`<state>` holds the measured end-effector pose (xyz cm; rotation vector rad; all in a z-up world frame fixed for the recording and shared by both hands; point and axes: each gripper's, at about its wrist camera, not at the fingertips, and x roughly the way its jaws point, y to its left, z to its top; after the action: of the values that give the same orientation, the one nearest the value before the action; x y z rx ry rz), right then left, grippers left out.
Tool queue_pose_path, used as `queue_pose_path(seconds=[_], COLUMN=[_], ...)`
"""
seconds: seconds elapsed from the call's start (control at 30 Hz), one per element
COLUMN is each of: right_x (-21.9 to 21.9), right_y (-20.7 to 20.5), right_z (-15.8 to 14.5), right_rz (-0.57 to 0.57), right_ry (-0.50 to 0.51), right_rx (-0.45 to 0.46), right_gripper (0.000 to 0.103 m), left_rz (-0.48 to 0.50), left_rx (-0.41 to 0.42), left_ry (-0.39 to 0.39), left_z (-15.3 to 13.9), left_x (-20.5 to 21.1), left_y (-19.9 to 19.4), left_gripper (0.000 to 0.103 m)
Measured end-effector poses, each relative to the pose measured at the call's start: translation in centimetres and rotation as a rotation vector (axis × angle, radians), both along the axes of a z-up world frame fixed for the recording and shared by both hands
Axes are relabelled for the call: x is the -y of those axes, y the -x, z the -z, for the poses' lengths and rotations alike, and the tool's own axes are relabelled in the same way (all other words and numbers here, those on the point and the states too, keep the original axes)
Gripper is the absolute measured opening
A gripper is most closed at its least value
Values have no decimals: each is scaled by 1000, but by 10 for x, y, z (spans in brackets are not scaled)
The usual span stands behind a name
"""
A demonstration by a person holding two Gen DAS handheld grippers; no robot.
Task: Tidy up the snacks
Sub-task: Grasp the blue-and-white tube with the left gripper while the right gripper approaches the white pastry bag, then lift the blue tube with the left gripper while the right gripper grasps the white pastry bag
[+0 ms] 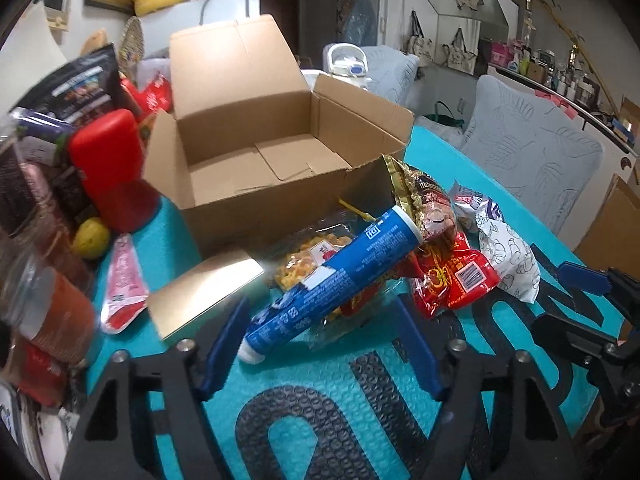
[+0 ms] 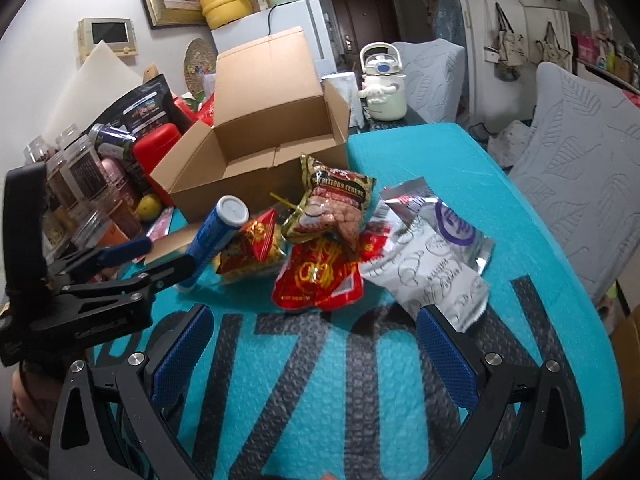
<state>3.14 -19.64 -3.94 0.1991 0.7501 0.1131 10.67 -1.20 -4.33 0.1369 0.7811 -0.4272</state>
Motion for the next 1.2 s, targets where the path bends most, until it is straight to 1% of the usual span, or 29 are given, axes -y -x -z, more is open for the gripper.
queue_pose_path(seconds=[0.1, 0.13, 0.17, 0.2, 0.23, 0.27, 0.37, 0.43, 0.53, 0.67, 0.8, 0.97, 1.03, 1.1, 1.2], right_x=[2, 2, 3, 3, 4, 4, 6, 8, 10, 10, 7, 2, 1, 0, 1], right_y=[-9, -10, -13, -14, -17, -18, -23, -25, -27, -27, -28, -25, -23, -21, -19], right_z=[2, 3, 4, 4, 6, 7, 9, 10, 12, 13, 13, 13, 14, 16, 19], right_rz=[-6, -6, -6, -5, -3, 0, 11, 16, 22, 28, 10, -20, -26, -31, -25], right_ry=[-4, -3, -1, 2, 5, 8, 21, 26, 35, 49, 42, 35, 33, 38, 61], right_rx=[-11, -14, -18, -21, -27, -31, -44, -50, -60, -69, -70, -73, -77, -82, -89], right_gripper=[103, 103, 103, 103, 103, 103, 103, 103, 103, 103, 103, 103, 103, 103, 103], left_rz=[26, 35, 50, 61, 64, 66, 93, 106, 108, 97, 77, 27, 11, 0, -22], left_rx=[-20, -25, -33, -42, -50, -56, -48, -49, -70, -158, -230, -311, -323, -312, -308], left_ry=[-7, -12, -22, -46, -65, -85, -101, -109, -121, -58, -33, -19, -26, -50, -71], left_z=[5, 7, 10, 13, 17, 21, 23, 23, 24, 23, 22, 26, 30, 34, 43], left_x=[2, 2, 4, 5, 7, 8, 9, 9, 8, -2, -12, -24, -27, -26, -26], left_y=[-12, -15, -19, -24, -28, -31, -36, -39, -43, -45, -39, -23, -20, -11, -11], left_gripper=[72, 70, 65, 55, 48, 48, 44, 38, 31, 30, 30, 30, 29, 29, 29])
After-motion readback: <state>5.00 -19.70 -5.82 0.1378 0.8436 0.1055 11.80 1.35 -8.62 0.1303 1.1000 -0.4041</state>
